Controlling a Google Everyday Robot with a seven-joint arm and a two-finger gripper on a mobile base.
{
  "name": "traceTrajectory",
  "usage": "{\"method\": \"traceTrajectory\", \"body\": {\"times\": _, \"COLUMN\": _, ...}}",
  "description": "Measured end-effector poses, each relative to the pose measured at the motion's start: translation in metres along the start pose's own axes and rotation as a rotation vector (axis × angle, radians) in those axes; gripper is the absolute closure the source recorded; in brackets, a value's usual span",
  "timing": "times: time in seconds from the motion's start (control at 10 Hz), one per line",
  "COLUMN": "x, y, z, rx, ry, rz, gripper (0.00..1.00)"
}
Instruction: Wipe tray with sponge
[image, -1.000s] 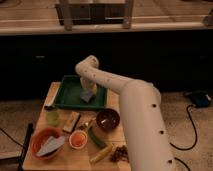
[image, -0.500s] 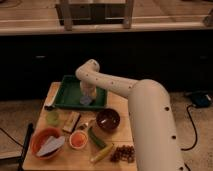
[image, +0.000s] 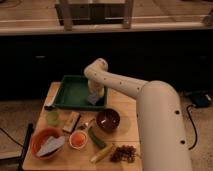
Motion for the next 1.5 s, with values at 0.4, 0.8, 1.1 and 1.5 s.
{"method": "traceTrajectory", "body": {"times": 0.4, "x": -0.013, "y": -0.039, "z": 0.009, "rx": 0.029, "ry": -0.014, "rz": -0.038, "gripper": 0.99}}
{"method": "traceTrajectory", "body": {"times": 0.8, "x": -0.049, "y": -0.036, "z": 0.003, "rx": 0.060, "ry": -0.065, "rz": -0.137, "gripper": 0.99}}
{"method": "traceTrajectory", "body": {"times": 1.1, "x": -0.051, "y": -0.007, "z": 0.000, "rx": 0.056, "ry": -0.082, "rz": -0.137, "gripper": 0.99}}
{"method": "traceTrajectory", "body": {"times": 1.5, "x": -0.008, "y": 0.019, "z": -0.001, "rx": 0.069, "ry": -0.054, "rz": -0.035, "gripper": 0.99}}
